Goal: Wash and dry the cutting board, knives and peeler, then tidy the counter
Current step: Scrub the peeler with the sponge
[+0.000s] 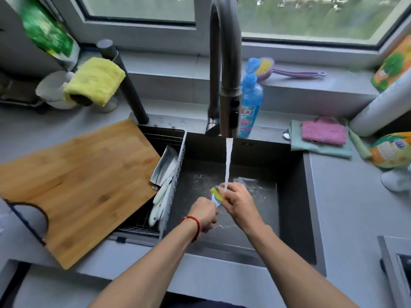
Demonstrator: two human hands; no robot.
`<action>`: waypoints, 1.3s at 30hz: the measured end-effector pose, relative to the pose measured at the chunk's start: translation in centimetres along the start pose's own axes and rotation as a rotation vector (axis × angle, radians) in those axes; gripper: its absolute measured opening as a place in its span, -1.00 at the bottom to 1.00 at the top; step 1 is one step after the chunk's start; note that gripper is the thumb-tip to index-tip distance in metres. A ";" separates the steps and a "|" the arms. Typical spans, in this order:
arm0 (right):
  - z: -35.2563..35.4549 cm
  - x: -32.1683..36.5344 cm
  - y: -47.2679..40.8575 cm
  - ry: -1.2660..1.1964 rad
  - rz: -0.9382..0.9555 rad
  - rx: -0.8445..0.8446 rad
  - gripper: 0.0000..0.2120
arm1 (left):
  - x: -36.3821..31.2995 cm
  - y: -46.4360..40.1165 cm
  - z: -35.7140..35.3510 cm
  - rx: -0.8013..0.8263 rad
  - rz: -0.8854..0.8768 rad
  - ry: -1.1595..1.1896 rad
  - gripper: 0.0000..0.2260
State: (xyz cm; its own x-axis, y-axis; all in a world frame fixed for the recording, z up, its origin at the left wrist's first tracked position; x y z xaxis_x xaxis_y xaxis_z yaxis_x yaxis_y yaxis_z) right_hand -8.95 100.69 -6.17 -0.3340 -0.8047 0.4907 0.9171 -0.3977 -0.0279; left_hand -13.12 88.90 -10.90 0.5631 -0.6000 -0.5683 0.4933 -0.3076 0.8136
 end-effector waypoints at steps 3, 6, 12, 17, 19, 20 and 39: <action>0.3 1.0 0.4 0.012 0.000 -0.042 -0.77 | 0.0 0.1 0.0 0.022 -0.007 -0.012 -0.78; 0.6 0.0 0.6 -0.025 -0.041 -0.010 -0.78 | -0.5 0.1 -0.3 0.067 0.007 -0.045 -0.79; 2.0 -11.0 2.8 -0.628 -0.838 -0.151 -0.78 | -0.7 -0.5 -0.5 0.143 0.097 0.036 -0.83; -1.2 -11.1 4.9 -1.295 -1.151 -0.237 -0.80 | -0.4 -0.9 -2.0 0.165 0.234 0.164 -0.77; -2.1 -10.0 5.2 -1.380 -1.150 -0.239 -0.78 | 0.0 -0.4 -2.9 0.193 0.312 0.199 -0.73; -2.1 -9.4 4.9 -1.373 -1.098 -0.254 -0.80 | 0.2 -0.2 -3.3 0.216 0.340 0.195 -0.68; 1.3 -6.7 2.5 -0.414 -0.451 -0.231 -0.78 | -0.4 0.8 -5.5 0.378 0.320 0.341 -0.45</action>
State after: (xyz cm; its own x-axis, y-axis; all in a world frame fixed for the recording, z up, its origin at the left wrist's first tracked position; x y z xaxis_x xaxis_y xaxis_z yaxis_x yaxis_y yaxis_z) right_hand -4.14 105.65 -8.39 -0.5217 -0.3186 0.7915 0.6206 -0.7782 0.0959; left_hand -9.29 92.97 -10.75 0.8565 -0.4545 -0.2444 0.0293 -0.4301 0.9023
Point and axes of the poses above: each hand's wrist, its own y-axis away from the middle knuckle, its own z-axis out of the back of the hand, x = y × z, the point moved 9 cm from there along -y, towards the middle knuckle, and after that the axes turned 9 degrees about y, right-handed, at the moved point
